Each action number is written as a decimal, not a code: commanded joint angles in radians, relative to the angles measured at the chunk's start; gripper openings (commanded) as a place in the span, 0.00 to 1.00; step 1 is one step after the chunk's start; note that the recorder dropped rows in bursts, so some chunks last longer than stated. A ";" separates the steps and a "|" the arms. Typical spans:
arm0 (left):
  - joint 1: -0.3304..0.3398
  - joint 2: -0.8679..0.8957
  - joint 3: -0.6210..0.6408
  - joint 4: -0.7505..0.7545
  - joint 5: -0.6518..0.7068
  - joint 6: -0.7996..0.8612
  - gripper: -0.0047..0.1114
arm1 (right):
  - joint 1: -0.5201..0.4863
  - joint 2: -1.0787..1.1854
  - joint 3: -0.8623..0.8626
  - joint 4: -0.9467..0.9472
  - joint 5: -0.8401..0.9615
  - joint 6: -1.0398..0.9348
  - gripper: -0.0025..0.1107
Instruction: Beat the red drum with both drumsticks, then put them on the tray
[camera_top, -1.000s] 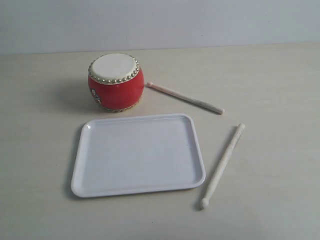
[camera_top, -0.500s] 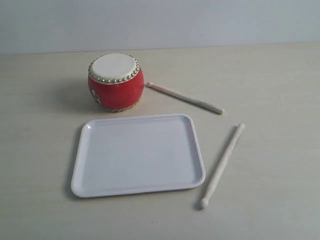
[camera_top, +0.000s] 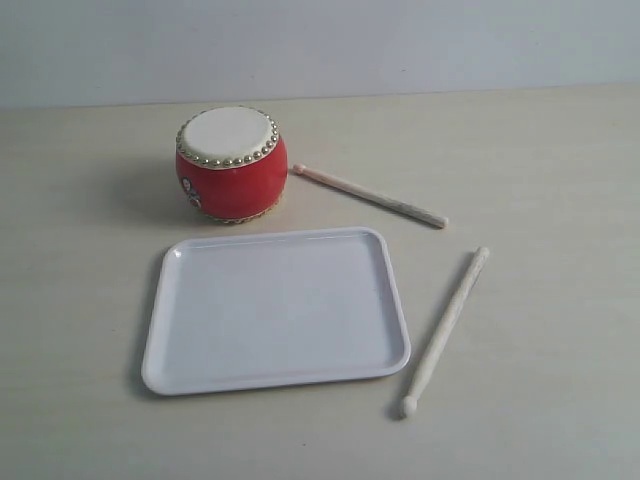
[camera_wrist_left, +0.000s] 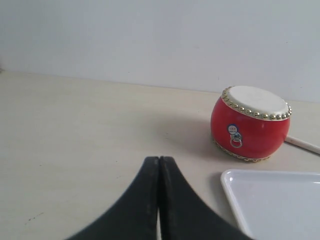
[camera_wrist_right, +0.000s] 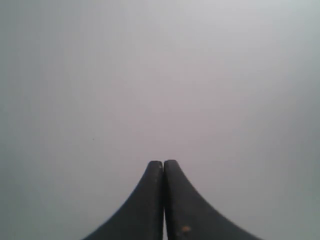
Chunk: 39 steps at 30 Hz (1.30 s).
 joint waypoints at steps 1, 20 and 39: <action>0.003 -0.006 0.003 0.002 0.000 0.004 0.04 | -0.005 -0.004 0.001 -0.005 0.075 0.046 0.02; 0.003 -0.006 0.003 0.002 0.000 0.004 0.04 | -0.005 1.171 -0.864 -0.149 0.303 0.086 0.02; 0.003 -0.006 0.003 0.002 0.000 0.004 0.04 | 0.008 1.646 -1.516 -0.062 1.106 -0.503 0.02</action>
